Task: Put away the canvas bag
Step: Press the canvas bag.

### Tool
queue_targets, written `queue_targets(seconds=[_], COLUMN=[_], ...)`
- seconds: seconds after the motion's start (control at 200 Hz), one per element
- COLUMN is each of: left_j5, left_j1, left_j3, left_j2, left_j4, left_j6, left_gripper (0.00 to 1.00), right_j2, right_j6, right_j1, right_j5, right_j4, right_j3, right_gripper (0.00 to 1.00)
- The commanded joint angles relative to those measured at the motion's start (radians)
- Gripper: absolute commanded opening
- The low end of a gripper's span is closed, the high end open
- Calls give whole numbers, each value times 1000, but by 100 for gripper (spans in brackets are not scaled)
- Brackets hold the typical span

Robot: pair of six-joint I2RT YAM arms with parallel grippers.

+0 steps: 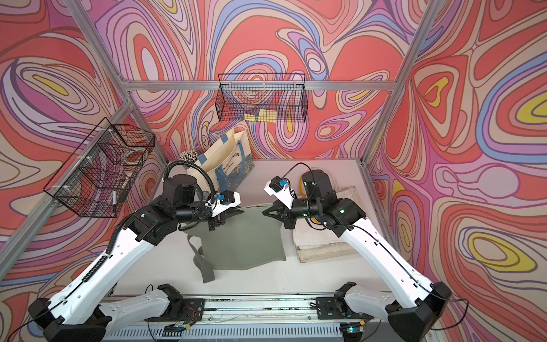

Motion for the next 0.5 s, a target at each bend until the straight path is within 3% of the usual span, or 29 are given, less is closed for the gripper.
queue_targets(seconds=[0.0, 0.1, 0.18, 0.265, 0.496], left_j5=[77, 86, 26, -40, -20], left_j1=[2, -22, -85, -143, -160], left_j3=[63, 117, 167, 228, 329], left_j2=[-2, 35, 67, 117, 225], left_j4=[66, 25, -12, -59, -152], left_j6=[-24, -57, -44, -24, -39], left_gripper=[4, 34, 44, 46, 42], right_j2=[-18, -4, 19, 42, 50], right_j6=[4, -12, -26, -38, -46], right_j1=[-9, -9, -9, -9, -9], right_j5=[24, 38, 47, 54, 68], right_j4=[-7, -54, -108, -154, -174], right_j3=[-8, 30, 66, 99, 137], right_gripper=[0, 0, 0, 0, 0])
